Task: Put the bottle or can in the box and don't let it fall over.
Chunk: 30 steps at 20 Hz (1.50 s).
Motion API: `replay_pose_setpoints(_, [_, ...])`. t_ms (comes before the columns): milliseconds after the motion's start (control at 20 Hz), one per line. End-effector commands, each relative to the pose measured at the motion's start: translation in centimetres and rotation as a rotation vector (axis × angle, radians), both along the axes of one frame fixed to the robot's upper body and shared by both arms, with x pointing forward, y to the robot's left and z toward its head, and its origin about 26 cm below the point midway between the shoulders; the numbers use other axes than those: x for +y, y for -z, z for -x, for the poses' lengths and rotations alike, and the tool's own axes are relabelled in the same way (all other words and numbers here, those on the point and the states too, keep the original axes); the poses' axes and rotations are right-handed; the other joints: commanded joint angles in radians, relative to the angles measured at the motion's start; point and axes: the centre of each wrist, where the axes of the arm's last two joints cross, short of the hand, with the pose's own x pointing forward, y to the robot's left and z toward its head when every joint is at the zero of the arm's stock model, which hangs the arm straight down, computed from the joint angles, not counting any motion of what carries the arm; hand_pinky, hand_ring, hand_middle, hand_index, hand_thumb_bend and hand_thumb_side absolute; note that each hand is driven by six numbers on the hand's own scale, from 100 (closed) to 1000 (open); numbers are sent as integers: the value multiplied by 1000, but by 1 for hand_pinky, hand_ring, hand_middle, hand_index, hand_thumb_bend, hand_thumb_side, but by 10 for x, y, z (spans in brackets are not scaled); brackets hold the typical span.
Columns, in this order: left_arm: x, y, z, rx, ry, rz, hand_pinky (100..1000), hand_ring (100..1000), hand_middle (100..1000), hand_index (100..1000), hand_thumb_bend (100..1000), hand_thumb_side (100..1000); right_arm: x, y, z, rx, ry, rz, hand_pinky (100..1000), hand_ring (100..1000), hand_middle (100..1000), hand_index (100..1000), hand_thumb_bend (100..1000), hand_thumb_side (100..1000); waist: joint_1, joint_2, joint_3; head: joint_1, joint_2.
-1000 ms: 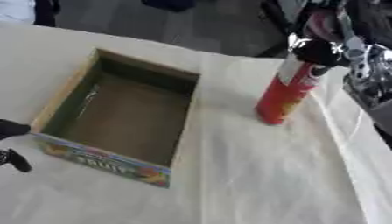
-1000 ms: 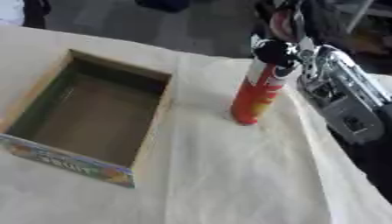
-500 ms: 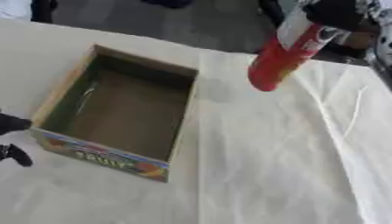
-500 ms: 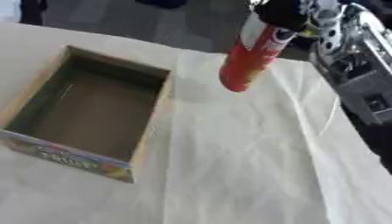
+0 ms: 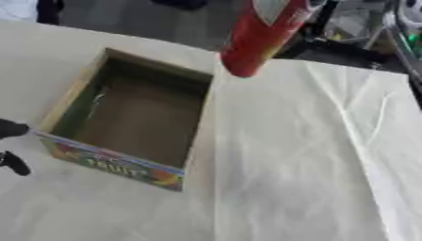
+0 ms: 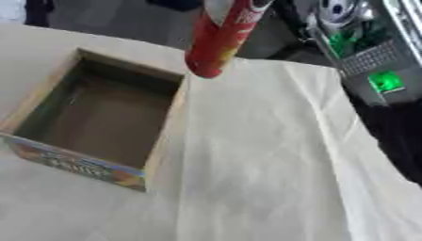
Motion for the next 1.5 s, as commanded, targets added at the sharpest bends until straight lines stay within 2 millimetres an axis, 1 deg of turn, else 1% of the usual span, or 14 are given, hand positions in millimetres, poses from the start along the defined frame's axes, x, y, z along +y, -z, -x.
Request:
replay_pose_setpoints(50, [-4,-10,2,-35,29,-5,523,809,694,828,100,658,7,-7,8,-44,-17,38,100,100,103,172,100,100,2,-27,15,-21,3])
replay_pose_setpoints(300, [-10,-15,1,-46,65,-11,523,809,694,828,100,660,20,-4,8,-36,-36,54,100,100,107,175,100,100,-26,-25,77,-59,10])
replay_pose_setpoints(500, [-14,-17,1,-48,87,-21,523,808,694,828,100,663,27,2,6,-18,-31,43,100,100,115,179,100,100,-40,-20,110,-85,14])
replay_pose_setpoints(700, [-16,-19,0,-52,101,-29,523,808,694,827,100,666,33,10,0,6,-18,36,100,100,126,187,100,100,-49,-17,136,-109,14])
replay_pose_setpoints(900, [-18,-20,0,-54,109,-30,522,808,694,826,100,665,37,18,-9,34,-12,26,100,100,156,201,100,100,-53,-14,152,-124,10])
replay_pose_setpoints(950, [-19,-20,0,-55,112,-30,523,808,694,826,100,665,38,19,-12,41,-12,23,100,100,165,212,100,100,-53,-14,155,-125,8])
replay_pose_setpoints(1050, [-19,-21,0,-57,117,-30,523,808,694,826,100,666,39,25,-18,65,-5,25,100,104,209,266,100,100,-54,-13,160,-128,5])
replay_pose_setpoints(1200, [-20,-21,0,-57,119,-30,523,808,694,826,100,667,41,33,-27,107,0,33,100,252,333,399,100,100,-54,-13,163,-128,2])
replay_pose_setpoints(1250, [-20,-21,0,-57,120,-31,523,809,694,826,100,667,42,35,-30,117,5,40,100,353,415,470,100,100,-54,-12,163,-127,3])
replay_pose_setpoints(1350, [-20,-21,0,-57,119,-32,523,809,694,827,100,668,42,38,-33,139,17,53,100,493,561,599,100,100,-54,-12,162,-121,3])
replay_pose_setpoints(1400, [-20,-21,0,-57,118,-33,523,809,694,827,100,668,41,39,-34,151,25,62,161,586,641,665,100,100,-54,-12,162,-117,3])
replay_pose_setpoints(1450, [-20,-21,0,-57,117,-34,523,808,694,827,100,668,41,40,-35,161,34,73,346,694,734,731,100,100,-54,-11,161,-115,2])
replay_pose_setpoints(1500, [-20,-21,0,-58,117,-35,523,808,694,826,100,668,41,40,-36,169,44,87,486,765,788,773,100,100,-54,-11,161,-112,2])
